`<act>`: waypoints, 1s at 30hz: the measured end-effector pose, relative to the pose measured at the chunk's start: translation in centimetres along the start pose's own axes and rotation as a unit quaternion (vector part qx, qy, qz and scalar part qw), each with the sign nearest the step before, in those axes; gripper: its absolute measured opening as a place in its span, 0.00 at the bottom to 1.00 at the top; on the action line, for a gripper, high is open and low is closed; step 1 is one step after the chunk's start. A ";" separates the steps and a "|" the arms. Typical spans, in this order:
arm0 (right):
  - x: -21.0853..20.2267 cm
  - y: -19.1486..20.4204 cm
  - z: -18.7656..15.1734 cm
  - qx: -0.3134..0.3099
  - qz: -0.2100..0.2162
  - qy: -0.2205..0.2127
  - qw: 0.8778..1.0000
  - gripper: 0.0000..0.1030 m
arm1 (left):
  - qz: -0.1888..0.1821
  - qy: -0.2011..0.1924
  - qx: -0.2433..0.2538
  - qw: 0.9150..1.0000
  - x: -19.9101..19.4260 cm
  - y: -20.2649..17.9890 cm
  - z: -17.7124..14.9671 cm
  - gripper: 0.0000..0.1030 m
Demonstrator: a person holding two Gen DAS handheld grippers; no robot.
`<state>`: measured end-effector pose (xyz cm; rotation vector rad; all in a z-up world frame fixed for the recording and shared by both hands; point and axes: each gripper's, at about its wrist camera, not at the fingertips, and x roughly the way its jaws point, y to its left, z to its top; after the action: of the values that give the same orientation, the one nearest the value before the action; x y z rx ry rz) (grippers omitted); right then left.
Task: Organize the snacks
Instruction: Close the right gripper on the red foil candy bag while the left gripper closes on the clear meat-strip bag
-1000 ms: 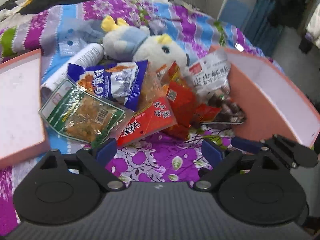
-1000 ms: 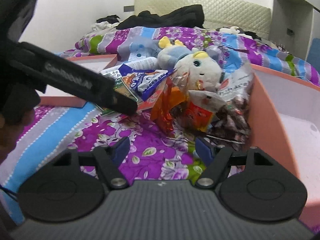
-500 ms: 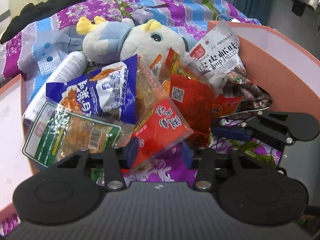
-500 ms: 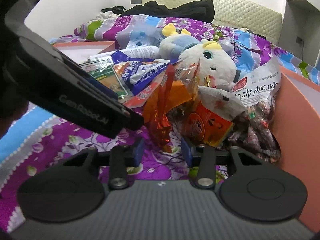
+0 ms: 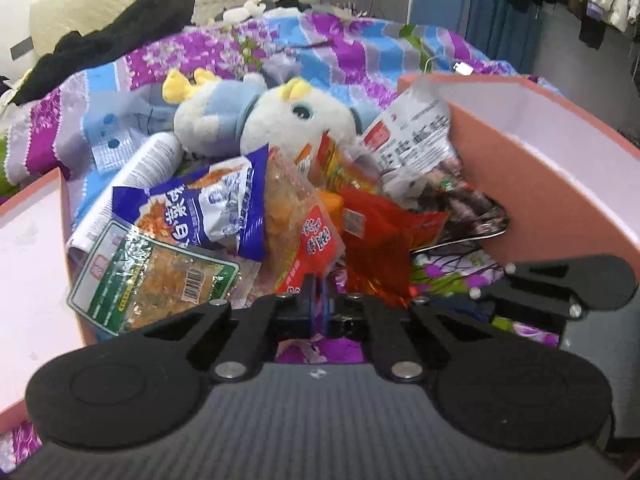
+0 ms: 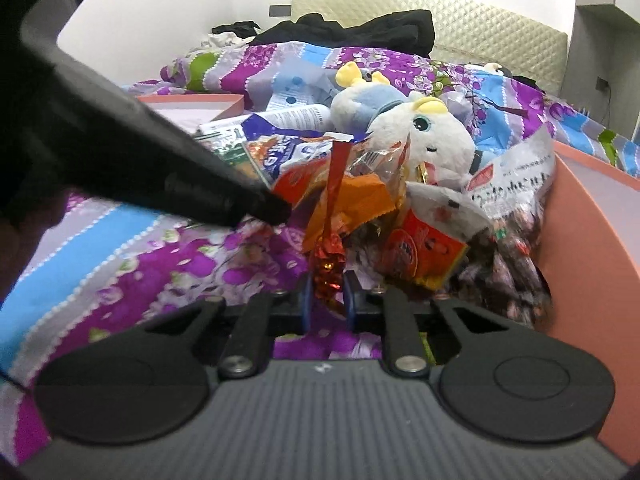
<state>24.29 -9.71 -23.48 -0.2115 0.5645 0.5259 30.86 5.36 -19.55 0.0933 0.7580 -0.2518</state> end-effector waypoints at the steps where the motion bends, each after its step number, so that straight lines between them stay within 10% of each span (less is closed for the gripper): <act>1: -0.6 0.1 -0.2 0.003 -0.001 0.002 1.000 0.19 | -0.001 -0.001 -0.001 1.000 -0.6 -0.2 -0.2 0.03; 30: -11.2 0.8 -5.3 0.135 0.037 0.055 0.989 0.18 | -0.012 0.040 -0.102 0.994 -15.7 -3.9 -11.9 0.01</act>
<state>13.40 -15.48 -21.63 0.0378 0.7458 0.5054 10.94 6.71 -17.34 -0.0993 0.8604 -0.1928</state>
